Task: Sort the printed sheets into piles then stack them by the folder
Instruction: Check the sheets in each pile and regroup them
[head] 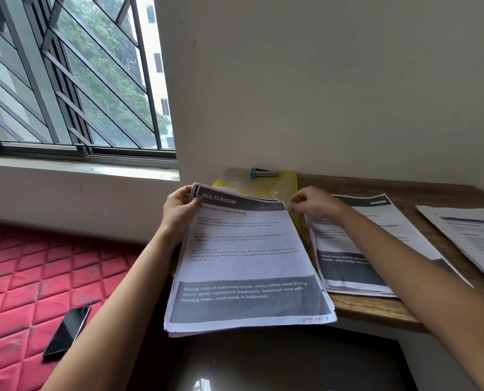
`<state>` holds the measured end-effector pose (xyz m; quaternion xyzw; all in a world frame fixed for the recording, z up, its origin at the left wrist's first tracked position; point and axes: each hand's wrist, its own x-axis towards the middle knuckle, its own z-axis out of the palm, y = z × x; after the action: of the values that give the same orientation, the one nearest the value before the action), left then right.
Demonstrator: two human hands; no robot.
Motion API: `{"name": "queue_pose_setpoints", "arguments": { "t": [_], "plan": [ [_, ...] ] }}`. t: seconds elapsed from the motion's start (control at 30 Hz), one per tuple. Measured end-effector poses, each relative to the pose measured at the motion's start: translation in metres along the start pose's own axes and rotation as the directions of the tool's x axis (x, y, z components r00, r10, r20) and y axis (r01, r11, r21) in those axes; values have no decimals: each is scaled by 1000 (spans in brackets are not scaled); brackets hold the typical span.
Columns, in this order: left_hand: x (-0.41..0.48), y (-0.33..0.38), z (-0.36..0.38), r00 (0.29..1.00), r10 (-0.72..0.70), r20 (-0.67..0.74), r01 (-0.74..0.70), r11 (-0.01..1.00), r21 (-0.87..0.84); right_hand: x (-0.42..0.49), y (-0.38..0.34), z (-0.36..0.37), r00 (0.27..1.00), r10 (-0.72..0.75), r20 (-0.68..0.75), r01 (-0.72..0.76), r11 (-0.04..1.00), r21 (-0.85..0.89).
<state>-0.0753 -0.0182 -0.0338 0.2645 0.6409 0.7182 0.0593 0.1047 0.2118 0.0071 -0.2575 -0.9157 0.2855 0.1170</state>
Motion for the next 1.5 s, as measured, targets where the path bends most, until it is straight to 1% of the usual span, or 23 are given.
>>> {"name": "queue_pose_setpoints", "arguments": {
  "t": [0.1, 0.13, 0.23, 0.3, 0.4, 0.5, 0.6, 0.67, 0.7, 0.73, 0.8, 0.87, 0.93, 0.97, 1.03, 1.13, 1.27, 1.33, 1.37, 1.43, 1.5],
  "plan": [
    [1, -2, -2, 1000, 0, -3, 0, 1000, -15, -2, 3, 8, 1000, 1, -18, 2, 985, 174],
    [0, -1, -2, 1000, 1, -3, -1, 1000, -17, -1, 4, 10, 1000, 6, -26, 0, 978, 208],
    [0, -1, -4, 1000, -6, -7, 6, 1000, -9, -2, 1, 14, 999, 12, -49, -1, 977, 212],
    [1, -2, -6, 1000, -6, -18, 6, 1000, 27, -3, 0, 15, 998, 4, -57, 8, 978, 209],
    [2, -4, -5, 997, 38, -66, -23, 976, 215, -4, 0, 17, 998, -25, -53, 37, 970, 242],
    [0, -5, -5, 994, 102, -48, -77, 927, 366, -6, 1, 18, 997, -48, -66, 64, 962, 266],
    [-2, -3, -6, 972, 232, -19, -183, 813, 553, -8, 3, 20, 994, -72, -81, 93, 950, 299],
    [-5, 1, -2, 947, 322, 6, -254, 735, 629, -10, 4, 22, 994, -84, -73, 104, 936, 337],
    [-7, 6, 1, 939, 341, 39, -284, 708, 647, -10, 4, 22, 994, -87, -63, 104, 924, 368],
    [-10, 11, 6, 931, 352, 101, -327, 673, 664, -10, 5, 23, 995, -90, -52, 103, 911, 399],
    [-12, 21, 16, 897, 337, 287, -439, 596, 673, -9, 6, 23, 995, -100, -16, 97, 890, 446],
    [-13, 32, 28, 875, 223, 430, -474, 577, 666, -10, 5, 22, 992, -121, 28, 92, 869, 486],
    [-12, 40, 43, 868, 85, 490, -444, 573, 688, -13, 2, 19, 986, -152, 73, 93, 849, 520],
    [-12, 41, 49, 861, 44, 506, -438, 571, 695, -15, 1, 18, 981, -171, 91, 96, 839, 536],
    [-11, 37, 59, 846, 2, 533, -434, 583, 687, -18, -2, 16, 970, -216, 109, 123, 828, 547],
    [-9, 24, 62, 846, 1, 533, -413, 632, 656, -19, -3, 14, 951, -279, 131, 169, 827, 536],
    [-7, 13, 57, 851, 17, 525, -337, 785, 520, -21, -6, 12, 925, -336, 177, 227, 863, 452],
    [-10, 14, 57, 863, 52, 503, -316, 832, 456, -20, -6, 12, 925, -330, 187, 221, 870, 440],
    [-10, 12, 56, 867, 77, 493, -314, 851, 420, -19, -6, 12, 936, -307, 171, 208, 877, 433],
    [-8, 9, 53, 882, 94, 462, -278, 896, 347, -13, -3, 14, 967, -244, 73, 202, 910, 362],
    [-4, 4, 48, 890, 107, 443, -250, 927, 278, -7, 1, 16, 983, -183, -34, 186, 963, 194]
  ]
}}
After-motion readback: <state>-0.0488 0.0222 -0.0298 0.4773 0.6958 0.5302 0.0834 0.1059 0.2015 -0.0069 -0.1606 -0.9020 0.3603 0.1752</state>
